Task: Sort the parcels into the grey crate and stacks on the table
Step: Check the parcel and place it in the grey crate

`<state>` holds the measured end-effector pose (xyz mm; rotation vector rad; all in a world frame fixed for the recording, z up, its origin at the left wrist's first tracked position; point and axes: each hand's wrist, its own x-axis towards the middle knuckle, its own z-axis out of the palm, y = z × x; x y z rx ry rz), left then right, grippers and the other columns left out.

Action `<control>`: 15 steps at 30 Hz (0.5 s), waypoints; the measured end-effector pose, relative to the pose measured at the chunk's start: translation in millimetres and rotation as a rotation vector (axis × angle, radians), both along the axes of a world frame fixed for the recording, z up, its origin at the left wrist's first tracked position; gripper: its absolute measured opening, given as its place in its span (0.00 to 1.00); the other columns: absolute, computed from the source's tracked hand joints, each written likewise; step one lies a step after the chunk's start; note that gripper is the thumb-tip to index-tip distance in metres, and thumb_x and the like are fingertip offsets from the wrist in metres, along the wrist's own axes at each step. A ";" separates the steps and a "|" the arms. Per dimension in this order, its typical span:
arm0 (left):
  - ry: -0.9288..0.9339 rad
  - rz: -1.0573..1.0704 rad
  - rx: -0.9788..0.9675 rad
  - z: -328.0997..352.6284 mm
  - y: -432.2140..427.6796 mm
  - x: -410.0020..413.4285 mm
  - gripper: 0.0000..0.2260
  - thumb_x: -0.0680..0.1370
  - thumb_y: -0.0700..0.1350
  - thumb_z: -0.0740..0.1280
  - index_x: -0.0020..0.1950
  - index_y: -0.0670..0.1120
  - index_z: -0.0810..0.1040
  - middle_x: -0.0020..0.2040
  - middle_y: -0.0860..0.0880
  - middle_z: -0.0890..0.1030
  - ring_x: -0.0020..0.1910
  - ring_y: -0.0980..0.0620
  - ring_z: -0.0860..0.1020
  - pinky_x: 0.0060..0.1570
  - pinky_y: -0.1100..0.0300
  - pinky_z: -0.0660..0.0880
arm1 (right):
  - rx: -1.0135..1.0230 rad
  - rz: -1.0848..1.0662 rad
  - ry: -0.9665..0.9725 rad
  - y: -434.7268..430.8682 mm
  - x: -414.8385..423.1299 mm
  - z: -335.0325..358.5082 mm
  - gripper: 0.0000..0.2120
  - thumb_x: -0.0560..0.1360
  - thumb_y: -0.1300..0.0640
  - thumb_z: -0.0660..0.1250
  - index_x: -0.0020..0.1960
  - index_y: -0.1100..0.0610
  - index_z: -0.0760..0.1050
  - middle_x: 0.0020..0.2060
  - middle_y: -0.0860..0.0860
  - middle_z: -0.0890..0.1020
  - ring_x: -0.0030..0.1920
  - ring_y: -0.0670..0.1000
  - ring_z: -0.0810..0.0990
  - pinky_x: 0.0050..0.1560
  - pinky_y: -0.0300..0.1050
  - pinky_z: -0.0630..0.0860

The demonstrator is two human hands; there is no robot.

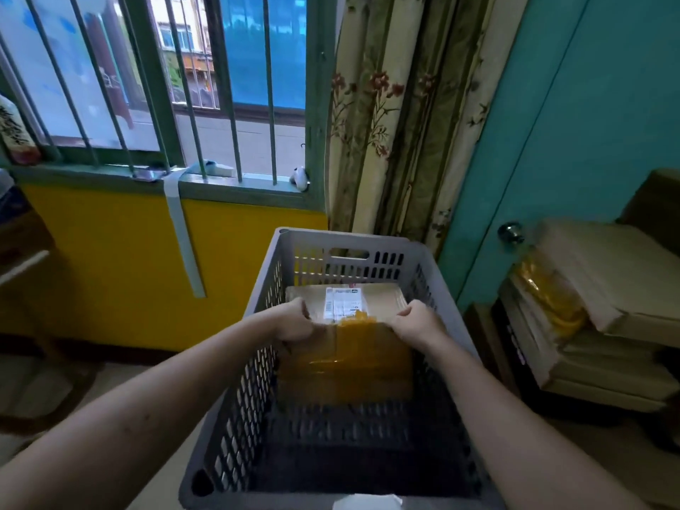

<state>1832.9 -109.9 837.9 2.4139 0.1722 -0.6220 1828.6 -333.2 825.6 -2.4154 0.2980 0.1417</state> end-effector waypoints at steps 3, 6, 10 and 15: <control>0.044 0.033 -0.085 -12.7 -0.4 19.2 0.29 0.81 0.50 0.68 0.77 0.43 0.61 0.66 0.43 0.75 0.56 0.47 0.79 0.47 0.55 0.83 | 0.025 -0.009 0.067 3.0 15.5 -15.1 0.09 0.75 0.48 0.69 0.48 0.52 0.72 0.44 0.50 0.76 0.50 0.54 0.77 0.41 0.44 0.70; 0.063 0.073 -0.119 -22.5 -3.1 29.6 0.27 0.82 0.48 0.66 0.77 0.42 0.61 0.69 0.41 0.73 0.63 0.44 0.77 0.59 0.51 0.78 | 0.097 -0.009 0.127 5.1 26.1 -34.5 0.12 0.73 0.50 0.71 0.37 0.52 0.71 0.35 0.49 0.75 0.41 0.52 0.76 0.44 0.48 0.76; 0.081 0.143 -0.127 -35.6 -4.4 40.7 0.35 0.80 0.47 0.68 0.81 0.40 0.53 0.74 0.39 0.69 0.70 0.42 0.72 0.67 0.48 0.73 | 0.226 -0.042 0.163 11.6 30.5 -52.4 0.12 0.73 0.52 0.73 0.42 0.54 0.71 0.44 0.54 0.80 0.48 0.54 0.79 0.50 0.52 0.78; 0.096 0.109 -0.048 -41.4 -8.1 42.1 0.29 0.81 0.46 0.66 0.78 0.39 0.60 0.73 0.40 0.70 0.70 0.43 0.72 0.67 0.51 0.72 | 0.254 0.000 0.172 13.1 33.8 -70.3 0.09 0.74 0.54 0.72 0.50 0.54 0.74 0.52 0.53 0.80 0.54 0.53 0.78 0.56 0.50 0.77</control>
